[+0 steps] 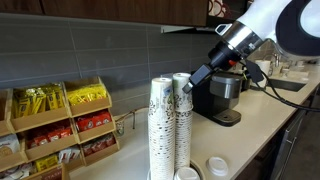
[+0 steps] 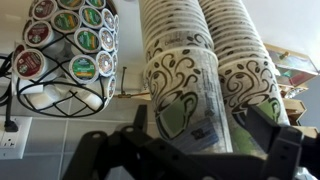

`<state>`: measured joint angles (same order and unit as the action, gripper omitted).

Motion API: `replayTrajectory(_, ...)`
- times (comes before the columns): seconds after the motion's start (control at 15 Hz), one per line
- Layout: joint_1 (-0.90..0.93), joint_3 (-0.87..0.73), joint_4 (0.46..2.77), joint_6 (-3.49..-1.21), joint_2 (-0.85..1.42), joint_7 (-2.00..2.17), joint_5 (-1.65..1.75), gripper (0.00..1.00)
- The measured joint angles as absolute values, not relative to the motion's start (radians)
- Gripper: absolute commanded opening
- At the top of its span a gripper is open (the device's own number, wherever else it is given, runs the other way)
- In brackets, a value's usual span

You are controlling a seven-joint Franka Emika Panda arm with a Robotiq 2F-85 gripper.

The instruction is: Remove the top coffee cup on the right stacked cups, then put a lid on it

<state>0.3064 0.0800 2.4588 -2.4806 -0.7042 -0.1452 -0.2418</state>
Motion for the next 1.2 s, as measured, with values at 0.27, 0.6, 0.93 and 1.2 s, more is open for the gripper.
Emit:
replayTrajectory(0.27,0.338,0.071,2.485,-2.557,-0.704,-0.145,-0.252,1.00)
replayTrajectory(0.6,0.361,0.063,2.512,-2.651,-0.704,-0.145,-0.253,0.74)
replayTrajectory(0.93,0.374,0.053,2.534,-2.717,-0.704,-0.145,-0.253,0.41)
replayTrajectory(1.2,0.380,0.046,2.547,-2.758,-0.705,-0.145,-0.253,0.38)
